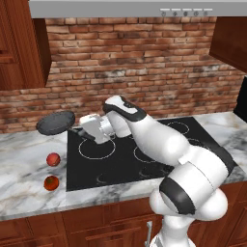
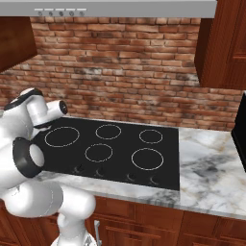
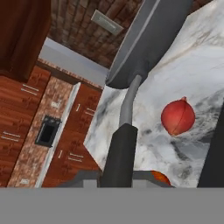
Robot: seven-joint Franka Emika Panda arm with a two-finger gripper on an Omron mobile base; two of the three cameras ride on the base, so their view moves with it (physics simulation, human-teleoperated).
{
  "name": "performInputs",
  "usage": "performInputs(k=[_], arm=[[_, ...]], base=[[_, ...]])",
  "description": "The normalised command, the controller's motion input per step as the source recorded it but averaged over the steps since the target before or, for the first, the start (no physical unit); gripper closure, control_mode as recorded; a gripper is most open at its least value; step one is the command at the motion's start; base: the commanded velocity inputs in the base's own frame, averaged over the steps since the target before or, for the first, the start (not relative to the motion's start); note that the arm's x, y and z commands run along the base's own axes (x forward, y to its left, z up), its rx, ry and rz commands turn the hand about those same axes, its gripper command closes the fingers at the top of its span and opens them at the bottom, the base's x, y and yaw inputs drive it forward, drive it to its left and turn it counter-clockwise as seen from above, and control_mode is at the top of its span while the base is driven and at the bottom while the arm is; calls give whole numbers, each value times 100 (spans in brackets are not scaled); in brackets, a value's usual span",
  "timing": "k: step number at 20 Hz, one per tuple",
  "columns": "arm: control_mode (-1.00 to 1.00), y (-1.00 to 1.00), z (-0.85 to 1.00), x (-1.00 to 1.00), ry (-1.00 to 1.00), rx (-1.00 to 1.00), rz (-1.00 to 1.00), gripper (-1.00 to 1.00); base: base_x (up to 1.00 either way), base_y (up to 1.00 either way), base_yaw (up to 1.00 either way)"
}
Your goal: Place the pan on the front left burner on the stove. Then place the tomato and the onion in the pan and turn on the front left burner.
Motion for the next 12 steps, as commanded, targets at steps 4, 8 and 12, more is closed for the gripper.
performInputs(k=[4, 8, 12], arm=[[-100, -49, 6, 0, 0, 0, 0, 100], [-100, -36, 0, 7, 1, 0, 0, 100], [-100, -33, 0, 13, 4, 0, 0, 100]], base=[[0, 0, 0], [0, 0, 0], [0, 0, 0]])
